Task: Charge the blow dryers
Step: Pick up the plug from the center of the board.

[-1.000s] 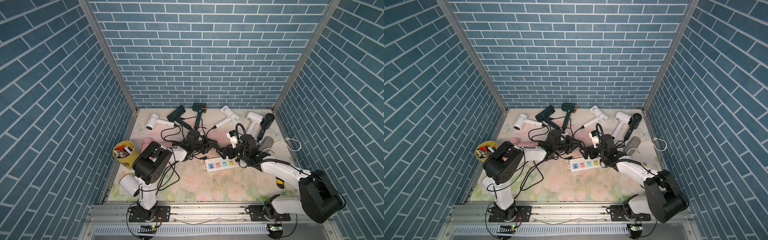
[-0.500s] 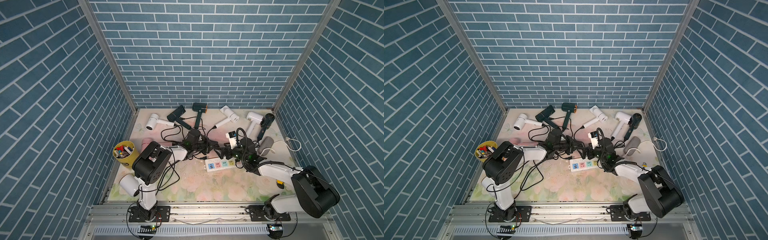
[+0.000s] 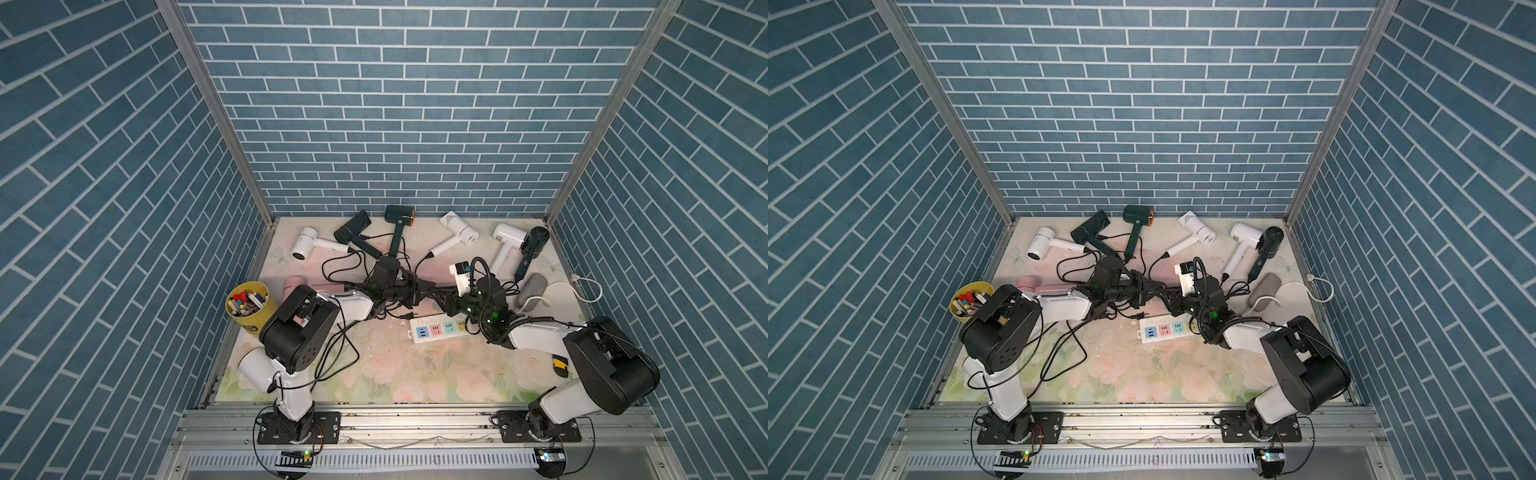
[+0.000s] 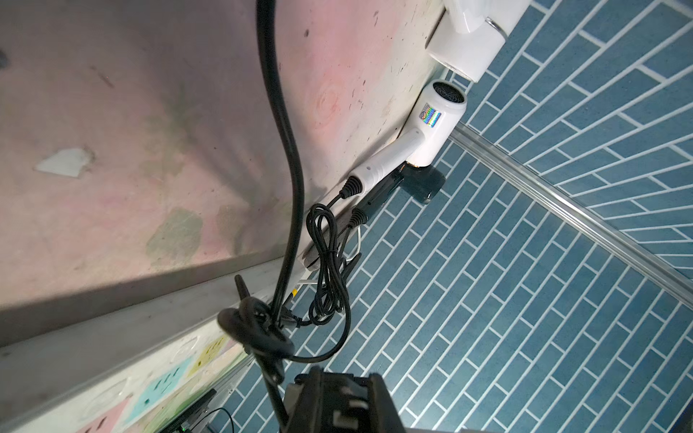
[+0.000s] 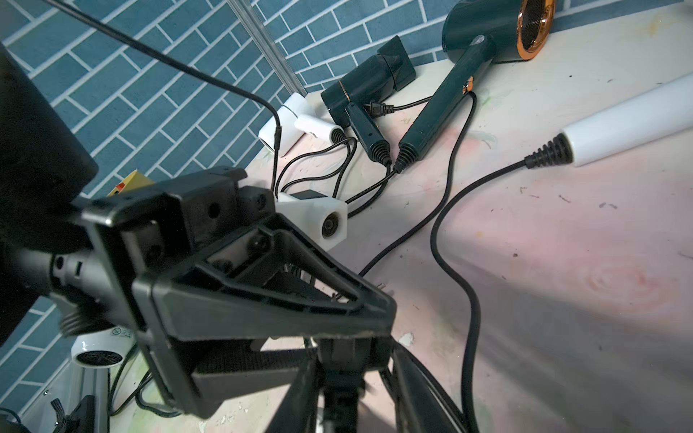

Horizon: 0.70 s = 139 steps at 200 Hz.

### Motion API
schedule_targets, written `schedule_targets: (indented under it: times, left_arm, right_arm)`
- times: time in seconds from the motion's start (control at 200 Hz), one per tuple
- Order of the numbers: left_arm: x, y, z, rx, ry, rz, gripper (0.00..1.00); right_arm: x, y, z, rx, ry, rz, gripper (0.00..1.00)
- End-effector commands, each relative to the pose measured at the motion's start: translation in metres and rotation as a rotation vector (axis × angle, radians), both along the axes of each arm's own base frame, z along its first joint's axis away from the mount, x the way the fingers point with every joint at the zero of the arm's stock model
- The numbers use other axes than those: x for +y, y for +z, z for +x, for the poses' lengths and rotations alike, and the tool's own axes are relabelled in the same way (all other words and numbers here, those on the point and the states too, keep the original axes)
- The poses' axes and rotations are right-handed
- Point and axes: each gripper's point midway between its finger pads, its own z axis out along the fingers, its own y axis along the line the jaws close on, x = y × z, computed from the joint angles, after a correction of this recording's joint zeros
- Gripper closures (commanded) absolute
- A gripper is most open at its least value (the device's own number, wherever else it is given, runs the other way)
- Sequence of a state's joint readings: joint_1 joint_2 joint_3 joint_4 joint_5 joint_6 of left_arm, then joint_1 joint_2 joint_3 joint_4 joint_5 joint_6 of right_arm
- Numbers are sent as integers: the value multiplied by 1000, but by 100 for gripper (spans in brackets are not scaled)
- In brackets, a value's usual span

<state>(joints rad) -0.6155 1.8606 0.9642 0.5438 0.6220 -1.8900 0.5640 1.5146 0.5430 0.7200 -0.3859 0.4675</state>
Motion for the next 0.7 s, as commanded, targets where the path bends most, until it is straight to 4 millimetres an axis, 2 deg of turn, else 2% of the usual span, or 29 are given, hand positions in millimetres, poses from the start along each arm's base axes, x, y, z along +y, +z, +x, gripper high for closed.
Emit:
schedule_targets:
  times: [0.0, 0.145, 0.21, 0.3, 0.335, 0.425, 0.525, 0.625, 0.69]
  left_arm:
    - [-6, 19, -6, -22, -37, -43, 87]
    - [-6, 19, -7, -24, -36, -42, 86]
    - [-6, 20, -6, -38, -32, -42, 84]
    - [-4, 22, -5, -67, -36, -26, 76]
    - [-4, 23, -5, -84, -41, -20, 71]
    - [-2, 29, -1, -154, -54, -11, 46]
    - [7, 32, 3, -240, -62, 33, 29]
    - [21, 34, 4, -338, -79, 124, 18]
    - [27, 41, 3, -435, -91, 171, 16]
  right_arm:
    - [2, 5, 3, -6, -5, 37, 76]
    - [4, 6, 2, -6, 7, 43, 100]
    - [5, 8, 2, -8, 9, 45, 100]
    - [2, 10, 4, -11, -5, 22, 100]
    - [-1, 9, 6, -8, -18, 1, 100]
    - [-9, 12, 10, 2, -52, -64, 100]
    - [-24, 17, 16, 35, -96, -148, 100]
    - [-39, 26, 20, 70, -118, -231, 100]
    - [-48, 30, 23, 101, -127, -275, 100]
